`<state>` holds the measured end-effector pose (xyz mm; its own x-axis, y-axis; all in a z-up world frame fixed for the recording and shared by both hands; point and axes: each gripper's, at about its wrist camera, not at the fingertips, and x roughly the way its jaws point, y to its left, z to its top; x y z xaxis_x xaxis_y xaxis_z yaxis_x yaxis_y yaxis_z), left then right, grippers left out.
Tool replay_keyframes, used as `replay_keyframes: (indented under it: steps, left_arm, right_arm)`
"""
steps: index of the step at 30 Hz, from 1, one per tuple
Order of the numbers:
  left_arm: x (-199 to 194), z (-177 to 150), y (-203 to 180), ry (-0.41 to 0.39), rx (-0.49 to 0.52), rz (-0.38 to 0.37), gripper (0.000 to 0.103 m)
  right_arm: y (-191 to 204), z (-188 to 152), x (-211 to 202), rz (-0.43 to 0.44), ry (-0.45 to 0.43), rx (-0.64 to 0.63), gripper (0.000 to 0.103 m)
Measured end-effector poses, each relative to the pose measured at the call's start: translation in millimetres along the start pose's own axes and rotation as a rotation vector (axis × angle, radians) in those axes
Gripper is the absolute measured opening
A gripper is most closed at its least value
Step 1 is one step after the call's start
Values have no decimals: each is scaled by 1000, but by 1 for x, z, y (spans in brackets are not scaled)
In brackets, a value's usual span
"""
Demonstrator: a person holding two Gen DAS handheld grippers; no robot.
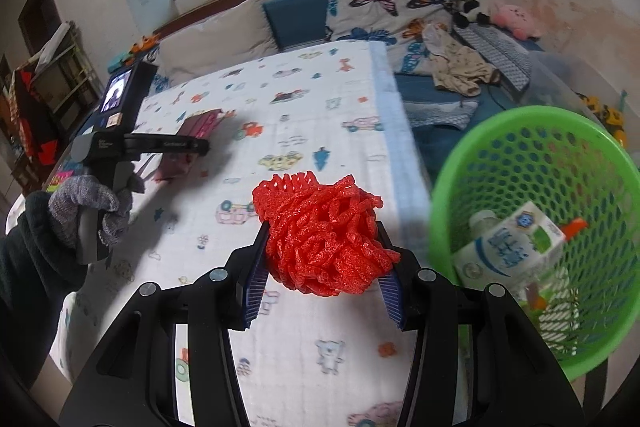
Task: Collect trash
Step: 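Carry the red mesh over the wastebasket and open the right gripper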
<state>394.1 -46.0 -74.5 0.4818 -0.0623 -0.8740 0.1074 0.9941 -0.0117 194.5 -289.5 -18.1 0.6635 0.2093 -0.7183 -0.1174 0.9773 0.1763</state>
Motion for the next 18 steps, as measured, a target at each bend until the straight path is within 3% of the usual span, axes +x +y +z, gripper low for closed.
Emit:
replay_keyframes:
  steps: [7,18]
  left_arm:
    - [-19,-5,-6,-41,10,-28,48]
    - [-64,-25,-43,-88,73,-155,47]
  right_arm:
    - [-26,-6,-18,-48,-23,41,49]
    - [-74,-18,-46,-147,-53,114,49]
